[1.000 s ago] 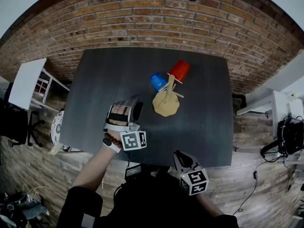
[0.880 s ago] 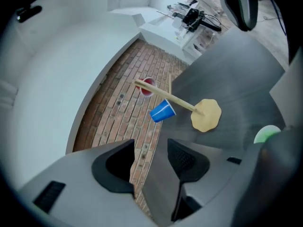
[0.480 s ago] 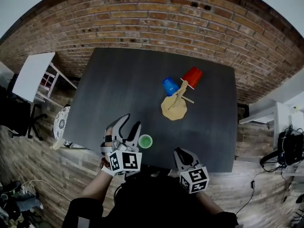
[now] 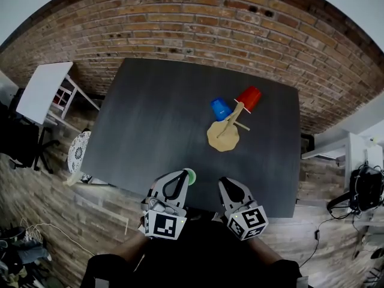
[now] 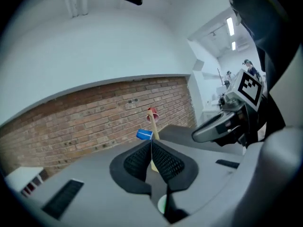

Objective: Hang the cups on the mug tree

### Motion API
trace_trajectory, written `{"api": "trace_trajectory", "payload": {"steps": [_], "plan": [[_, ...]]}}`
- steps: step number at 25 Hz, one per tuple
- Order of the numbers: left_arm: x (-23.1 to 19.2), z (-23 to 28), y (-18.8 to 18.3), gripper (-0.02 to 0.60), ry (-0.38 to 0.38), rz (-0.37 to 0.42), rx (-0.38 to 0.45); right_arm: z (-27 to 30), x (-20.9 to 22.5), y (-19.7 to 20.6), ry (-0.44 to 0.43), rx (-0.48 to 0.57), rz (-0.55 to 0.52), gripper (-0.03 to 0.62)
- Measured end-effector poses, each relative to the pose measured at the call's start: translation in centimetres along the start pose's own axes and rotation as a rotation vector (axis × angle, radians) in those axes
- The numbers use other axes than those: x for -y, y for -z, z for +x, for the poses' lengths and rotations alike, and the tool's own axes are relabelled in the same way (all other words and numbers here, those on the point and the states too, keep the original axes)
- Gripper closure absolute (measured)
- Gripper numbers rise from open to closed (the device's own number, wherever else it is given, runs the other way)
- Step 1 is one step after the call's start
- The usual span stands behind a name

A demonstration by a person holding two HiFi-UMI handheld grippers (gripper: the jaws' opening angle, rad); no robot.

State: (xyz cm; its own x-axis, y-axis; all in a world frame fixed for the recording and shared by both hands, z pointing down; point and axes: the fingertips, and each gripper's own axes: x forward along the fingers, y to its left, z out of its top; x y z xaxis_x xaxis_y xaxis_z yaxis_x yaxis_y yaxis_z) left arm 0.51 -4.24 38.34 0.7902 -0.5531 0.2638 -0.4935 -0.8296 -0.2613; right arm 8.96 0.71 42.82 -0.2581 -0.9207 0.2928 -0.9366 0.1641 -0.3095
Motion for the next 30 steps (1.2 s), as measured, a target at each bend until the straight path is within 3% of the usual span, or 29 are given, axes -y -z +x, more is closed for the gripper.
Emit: {"api": "trace_trajectory", "payload": {"steps": [4, 6, 19, 30], "plan": [[2.3, 0.4, 1.9, 0.557, 0.151, -0.252, -0.085, 0.4, -0.8, -0.1, -0.022, -0.004, -0.047, 0.542], [3.1, 0.5, 2.8, 0.557, 0.198, -0.327, -0.111, 0.7, -1.1, -0.7, -0.025, 0.009, -0.050, 0.542], [2.9, 0.2, 4.0, 0.557, 0.203, -0.383, -0.115, 0.8, -1.7, 0.4, -0.067, 0.017, -0.033, 0.543], [2.8, 0.9, 4.3, 0.557, 0.214, -0.385, -0.123, 1.1, -1.4, 0.5, -0.056, 0.005, -0.023, 0.543]]}}
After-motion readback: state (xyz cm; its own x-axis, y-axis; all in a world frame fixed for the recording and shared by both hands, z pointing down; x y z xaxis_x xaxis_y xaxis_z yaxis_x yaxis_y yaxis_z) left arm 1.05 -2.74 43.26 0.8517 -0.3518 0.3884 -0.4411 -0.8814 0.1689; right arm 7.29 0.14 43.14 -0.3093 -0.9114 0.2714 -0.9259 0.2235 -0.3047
